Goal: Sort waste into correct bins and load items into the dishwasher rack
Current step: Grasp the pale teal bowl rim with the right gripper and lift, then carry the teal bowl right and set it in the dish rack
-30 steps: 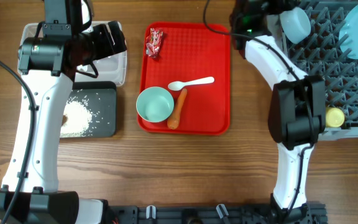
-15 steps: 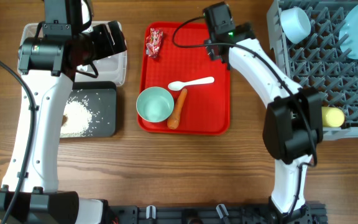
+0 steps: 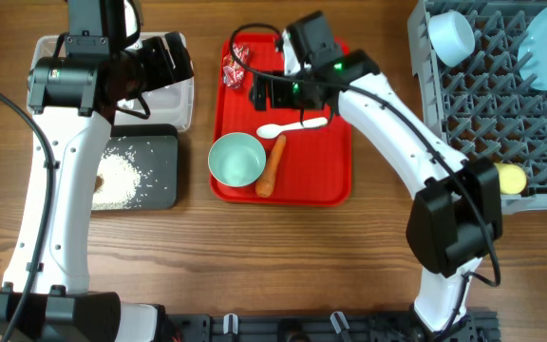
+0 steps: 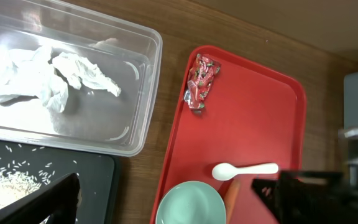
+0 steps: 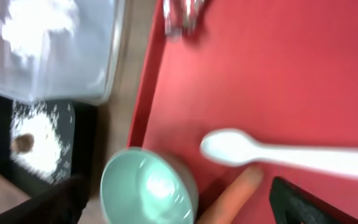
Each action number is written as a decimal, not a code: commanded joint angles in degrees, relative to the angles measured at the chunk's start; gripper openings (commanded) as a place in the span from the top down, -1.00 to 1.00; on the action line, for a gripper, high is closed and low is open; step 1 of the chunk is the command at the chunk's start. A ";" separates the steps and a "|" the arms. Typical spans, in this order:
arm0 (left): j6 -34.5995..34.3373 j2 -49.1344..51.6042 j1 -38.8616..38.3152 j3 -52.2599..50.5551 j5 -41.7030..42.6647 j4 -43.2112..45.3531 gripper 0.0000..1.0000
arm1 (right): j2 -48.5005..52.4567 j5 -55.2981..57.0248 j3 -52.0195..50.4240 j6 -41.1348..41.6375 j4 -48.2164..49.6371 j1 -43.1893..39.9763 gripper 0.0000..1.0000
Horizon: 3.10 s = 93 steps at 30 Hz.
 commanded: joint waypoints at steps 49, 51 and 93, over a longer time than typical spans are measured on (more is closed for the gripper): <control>-0.50 0.44 0.20 -0.15 -0.33 0.13 -1.00 | -4.59 7.76 -5.86 4.76 5.44 -4.15 0.91; -0.50 0.44 0.22 -0.15 -0.33 0.13 -1.00 | -8.31 13.46 -5.86 1.97 5.05 -6.64 0.91; -0.50 0.44 0.20 -0.15 -0.33 0.13 -1.00 | -4.26 85.77 -11.78 -41.77 16.24 -26.25 0.89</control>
